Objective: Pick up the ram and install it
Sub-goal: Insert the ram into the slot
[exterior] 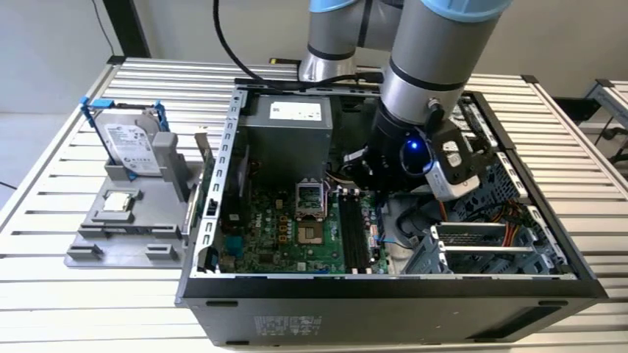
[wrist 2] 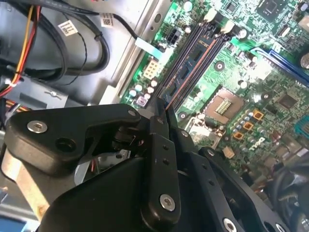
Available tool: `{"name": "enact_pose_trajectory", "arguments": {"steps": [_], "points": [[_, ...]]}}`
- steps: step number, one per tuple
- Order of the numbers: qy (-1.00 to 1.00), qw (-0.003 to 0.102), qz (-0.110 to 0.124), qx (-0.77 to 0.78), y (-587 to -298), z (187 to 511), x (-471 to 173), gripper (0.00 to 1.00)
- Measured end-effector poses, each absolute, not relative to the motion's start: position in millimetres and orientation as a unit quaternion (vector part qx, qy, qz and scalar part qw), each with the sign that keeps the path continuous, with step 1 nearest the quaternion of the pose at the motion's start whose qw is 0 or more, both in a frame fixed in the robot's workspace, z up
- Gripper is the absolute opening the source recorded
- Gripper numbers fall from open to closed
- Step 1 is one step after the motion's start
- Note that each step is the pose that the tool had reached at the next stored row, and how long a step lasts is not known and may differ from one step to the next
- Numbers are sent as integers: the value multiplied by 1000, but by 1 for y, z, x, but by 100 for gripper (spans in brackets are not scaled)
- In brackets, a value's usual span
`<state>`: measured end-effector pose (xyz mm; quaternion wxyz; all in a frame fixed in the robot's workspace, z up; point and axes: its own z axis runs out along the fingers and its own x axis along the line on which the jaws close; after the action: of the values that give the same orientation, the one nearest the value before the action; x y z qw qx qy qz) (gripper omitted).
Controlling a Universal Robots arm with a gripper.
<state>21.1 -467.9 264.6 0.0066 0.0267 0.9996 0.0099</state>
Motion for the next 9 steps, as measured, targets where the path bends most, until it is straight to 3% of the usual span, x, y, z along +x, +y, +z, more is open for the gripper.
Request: {"name": "enact_pose_trajectory", "arguments": {"steps": [9], "points": [[1000,5,11,0,-472,248,20,0]]}}
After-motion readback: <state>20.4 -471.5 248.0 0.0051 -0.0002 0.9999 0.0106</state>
